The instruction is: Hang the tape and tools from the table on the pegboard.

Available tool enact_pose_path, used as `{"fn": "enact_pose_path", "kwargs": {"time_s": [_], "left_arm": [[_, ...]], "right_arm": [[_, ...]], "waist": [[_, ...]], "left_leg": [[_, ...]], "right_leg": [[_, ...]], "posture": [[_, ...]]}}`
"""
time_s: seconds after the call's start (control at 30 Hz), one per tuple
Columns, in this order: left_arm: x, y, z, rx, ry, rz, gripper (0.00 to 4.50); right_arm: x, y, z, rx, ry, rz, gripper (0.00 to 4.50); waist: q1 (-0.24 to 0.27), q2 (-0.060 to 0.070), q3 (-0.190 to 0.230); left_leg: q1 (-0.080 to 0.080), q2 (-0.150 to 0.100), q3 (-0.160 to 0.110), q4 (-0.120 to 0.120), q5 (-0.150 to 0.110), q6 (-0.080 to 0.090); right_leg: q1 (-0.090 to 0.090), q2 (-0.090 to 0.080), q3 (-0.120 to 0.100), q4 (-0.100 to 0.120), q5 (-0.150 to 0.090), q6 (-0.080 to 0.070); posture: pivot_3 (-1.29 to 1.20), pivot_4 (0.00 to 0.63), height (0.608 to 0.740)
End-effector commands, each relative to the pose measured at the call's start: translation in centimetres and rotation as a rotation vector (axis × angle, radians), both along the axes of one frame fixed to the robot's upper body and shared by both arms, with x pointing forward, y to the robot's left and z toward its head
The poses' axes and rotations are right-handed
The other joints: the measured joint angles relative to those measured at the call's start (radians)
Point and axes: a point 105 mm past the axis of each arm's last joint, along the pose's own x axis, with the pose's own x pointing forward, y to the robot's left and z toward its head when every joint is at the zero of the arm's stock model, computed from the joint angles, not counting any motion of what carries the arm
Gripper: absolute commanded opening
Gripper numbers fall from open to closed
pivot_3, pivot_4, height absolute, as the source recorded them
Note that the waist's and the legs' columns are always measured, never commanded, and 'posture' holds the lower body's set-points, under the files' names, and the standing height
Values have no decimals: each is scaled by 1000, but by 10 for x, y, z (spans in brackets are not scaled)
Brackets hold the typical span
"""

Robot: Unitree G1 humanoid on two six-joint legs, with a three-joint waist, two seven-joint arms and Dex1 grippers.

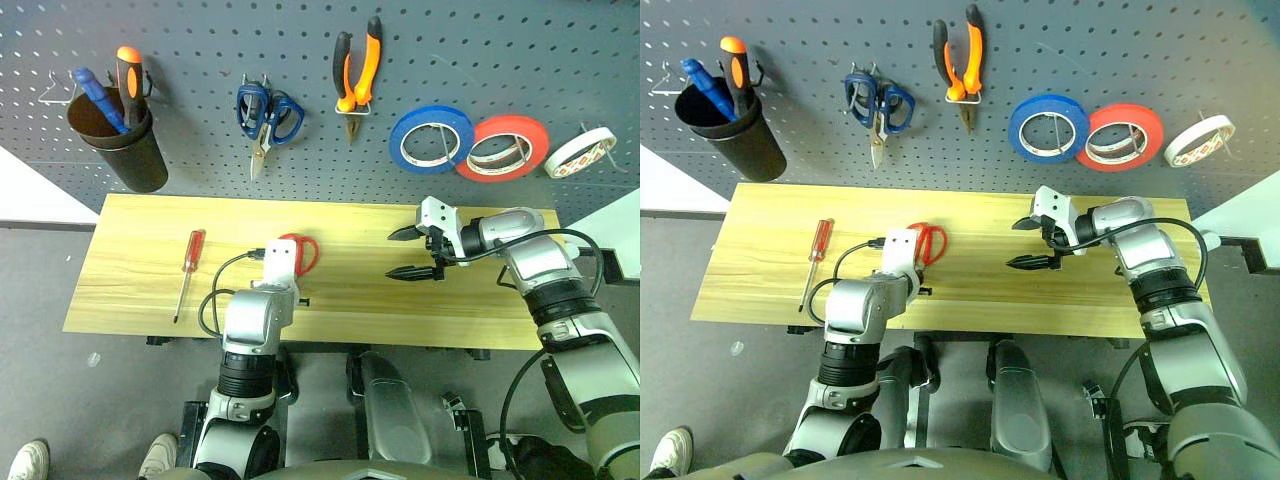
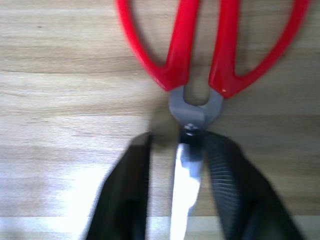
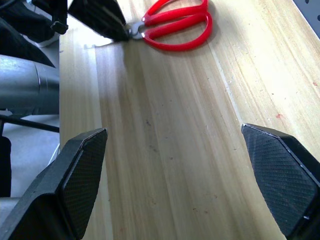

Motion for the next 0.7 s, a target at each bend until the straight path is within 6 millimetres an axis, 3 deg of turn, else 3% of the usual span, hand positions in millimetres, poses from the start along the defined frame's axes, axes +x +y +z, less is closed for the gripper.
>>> {"fn": "enact_pose_path", "kwargs": {"time_s": [0.03,0.23,0.5,0.7], "left_arm": [[-18,-5,-22,-27,83,32,309],[-18,3,-18,-43,65,37,285],[-24,22,-1,-33,54,-47,285],[-34,40,12,42,63,-267,285]], "right_arm": [[3,-4,16,19,-49,-3,4500],[2,3,27,107,-23,4,4500],[-15,15,48,185,-42,112,4500],[-27,25,59,199,-58,188,4500]], "waist": [[0,0,0],[-1,0,0],[2,0,0],[3,1,-1]], "left_leg": [[0,0,0,0,0,0],[-1,0,0,-2,0,0],[-5,-1,1,-7,1,-1],[-6,-1,1,-11,3,-5]], "right_leg": [[0,0,0,0,0,0],[-3,0,0,0,1,2],[-8,1,0,-2,2,4],[-9,2,-1,-4,2,5]], "posture": [[-182,410,730],[-167,393,730],[-141,344,730],[-111,300,730]]}}
